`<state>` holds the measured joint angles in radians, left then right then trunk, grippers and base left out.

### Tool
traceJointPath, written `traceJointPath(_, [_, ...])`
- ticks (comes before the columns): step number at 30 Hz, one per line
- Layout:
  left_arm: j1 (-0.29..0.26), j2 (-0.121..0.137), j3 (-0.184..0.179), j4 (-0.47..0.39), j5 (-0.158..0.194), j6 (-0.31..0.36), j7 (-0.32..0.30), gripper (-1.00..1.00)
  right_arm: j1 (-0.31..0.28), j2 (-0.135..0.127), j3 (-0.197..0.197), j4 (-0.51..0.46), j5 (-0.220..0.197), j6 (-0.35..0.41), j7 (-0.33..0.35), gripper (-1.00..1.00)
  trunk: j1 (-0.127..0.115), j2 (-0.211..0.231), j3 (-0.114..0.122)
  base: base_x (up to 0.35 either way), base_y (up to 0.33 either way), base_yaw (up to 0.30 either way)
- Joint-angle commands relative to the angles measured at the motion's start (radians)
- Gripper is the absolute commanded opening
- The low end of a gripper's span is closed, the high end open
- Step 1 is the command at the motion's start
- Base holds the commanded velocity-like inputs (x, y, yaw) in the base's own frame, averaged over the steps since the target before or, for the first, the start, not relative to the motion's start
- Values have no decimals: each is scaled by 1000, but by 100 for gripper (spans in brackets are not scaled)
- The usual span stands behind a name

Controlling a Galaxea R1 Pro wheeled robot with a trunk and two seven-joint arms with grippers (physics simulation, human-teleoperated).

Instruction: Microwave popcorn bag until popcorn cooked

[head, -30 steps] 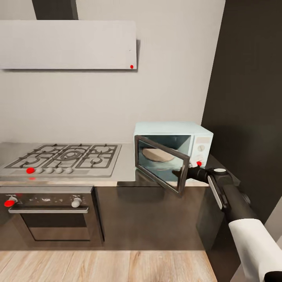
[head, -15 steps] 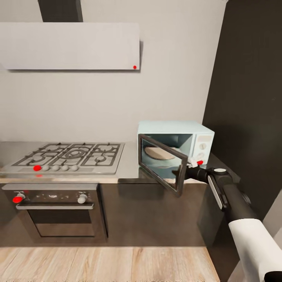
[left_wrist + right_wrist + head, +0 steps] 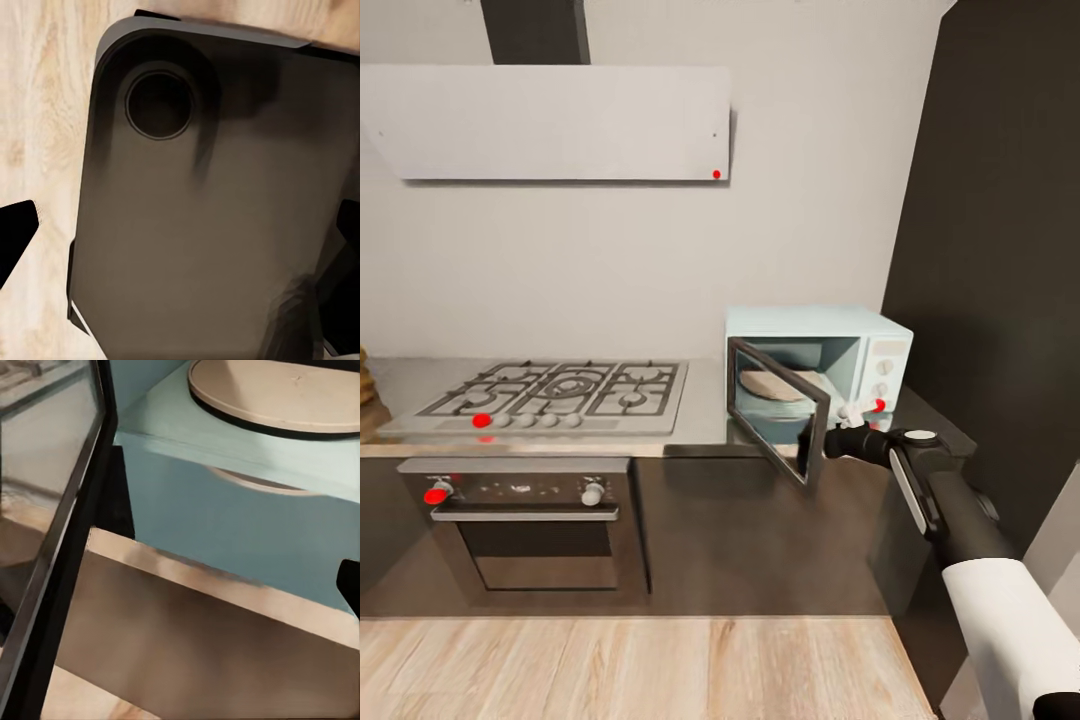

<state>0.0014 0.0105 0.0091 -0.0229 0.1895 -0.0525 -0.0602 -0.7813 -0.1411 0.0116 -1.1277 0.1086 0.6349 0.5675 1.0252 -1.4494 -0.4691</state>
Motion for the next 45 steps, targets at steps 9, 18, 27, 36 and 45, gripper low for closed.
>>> traceJointPath(9, [0, 0, 0, 0, 8, -1, -5, 100, -1, 5, 1, -1, 4, 3, -1, 100, 0, -1, -1, -104, 147, 0])
traceJointPath(18, [0, 1, 0, -1, 8, -1, -5, 100, -1, 6, -1, -1, 3, 2, -13, 100, 0, -1, -1, -74, 183, 0])
traceJointPath(27, [0, 1, 0, -1, 8, -1, -6, 100, -1, 6, -1, 0, 2, 2, -51, 100, 0, -1, -1, -3, 183, 0])
traceJointPath(36, [0, 0, 0, 0, 8, -1, -5, 100, -1, 6, -1, 0, 2, 2, -73, 100, 0, -1, -1, 0, 163, 0])
traceJointPath(45, [0, 1, 0, -1, 9, -1, -5, 100, -1, 5, -1, 0, 2, 3, -74, 100, 0, -1, -1, 0, 12, 0])
